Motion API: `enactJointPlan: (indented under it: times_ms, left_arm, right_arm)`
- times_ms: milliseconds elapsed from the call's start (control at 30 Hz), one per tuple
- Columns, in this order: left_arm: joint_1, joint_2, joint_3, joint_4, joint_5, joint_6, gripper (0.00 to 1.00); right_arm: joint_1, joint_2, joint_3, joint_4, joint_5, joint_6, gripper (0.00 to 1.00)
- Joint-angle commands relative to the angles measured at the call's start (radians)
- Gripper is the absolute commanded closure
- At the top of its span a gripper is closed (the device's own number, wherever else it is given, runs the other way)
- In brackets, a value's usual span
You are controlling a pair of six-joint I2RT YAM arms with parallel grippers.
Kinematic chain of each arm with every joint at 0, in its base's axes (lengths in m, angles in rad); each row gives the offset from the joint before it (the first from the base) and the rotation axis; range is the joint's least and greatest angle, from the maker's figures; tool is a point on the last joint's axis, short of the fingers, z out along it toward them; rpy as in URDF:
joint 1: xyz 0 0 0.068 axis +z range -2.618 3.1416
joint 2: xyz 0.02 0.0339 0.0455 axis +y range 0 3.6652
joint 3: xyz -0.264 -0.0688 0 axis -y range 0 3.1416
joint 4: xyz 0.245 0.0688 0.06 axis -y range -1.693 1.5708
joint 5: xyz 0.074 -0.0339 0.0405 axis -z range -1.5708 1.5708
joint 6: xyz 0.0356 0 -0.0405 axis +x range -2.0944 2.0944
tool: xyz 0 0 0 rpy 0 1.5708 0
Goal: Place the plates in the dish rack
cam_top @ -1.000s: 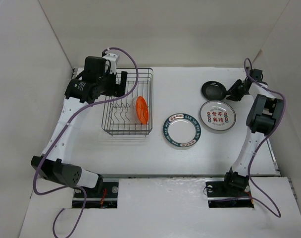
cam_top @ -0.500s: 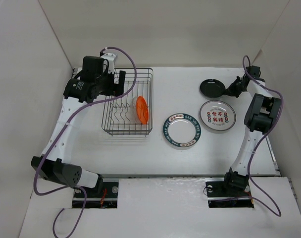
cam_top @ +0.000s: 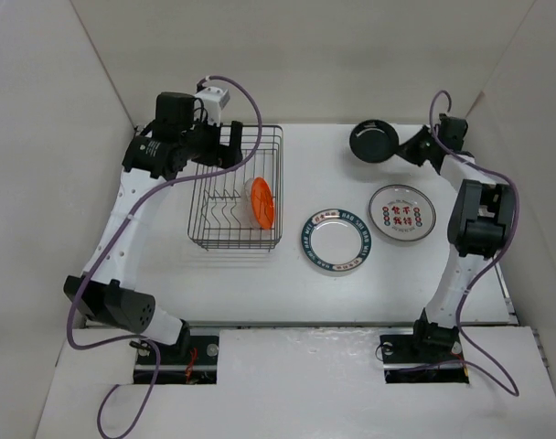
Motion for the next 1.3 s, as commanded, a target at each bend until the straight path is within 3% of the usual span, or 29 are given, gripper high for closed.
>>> enactJointPlan:
  times_ms: [0,267,400,667,833,867,967,1000,1200,1267]
  left_arm:
    - [0.003,0.034,0.103,0.105,0.203,0.021,0.01]
    - [0.003,0.121,0.178,0.208,0.444,0.000,0.01]
    - [0.003,0.161,0.187,0.237,0.445,0.000,0.01]
    - [0.003,0.174,0.130,0.306,0.434,-0.040,0.01]
    - [0.003,0.183,0.121,0.315,0.434,-0.040,0.21]
    - [0.003,0.183,0.121,0.315,0.444,-0.040,0.40]
    - [0.003,0.183,0.112,0.315,0.464,-0.040,0.77]
    - [0.003,0.183,0.112,0.315,0.464,-0.040,0.82]
    - [0.003,0.183,0.081,0.306,0.520,-0.031,0.89]
    - [0.003,0.172,0.081,0.306,0.529,-0.031,1.00]
  right_arm:
    - [0.100,-0.139,0.051,0.205,-0.063,-0.028,1.00]
    - [0.297,-0.253,0.018,0.310,-0.239,-0.123,1.00]
    - [0.383,-0.334,-0.068,0.416,-0.288,-0.123,1.00]
    - [0.490,-0.408,-0.142,0.470,-0.339,-0.113,1.00]
    - [0.500,-0.431,-0.185,0.522,-0.348,-0.078,1.00]
    - [0.500,-0.431,-0.185,0.531,-0.348,-0.078,1.00]
    - [0.500,-0.440,-0.206,0.611,-0.359,-0.031,1.00]
    - [0.500,-0.440,-0.206,0.630,-0.369,-0.003,1.00]
    - [0.519,-0.449,-0.197,0.676,-0.370,0.042,1.00]
    - [0.529,-0.449,-0.188,0.696,-0.370,0.052,1.00]
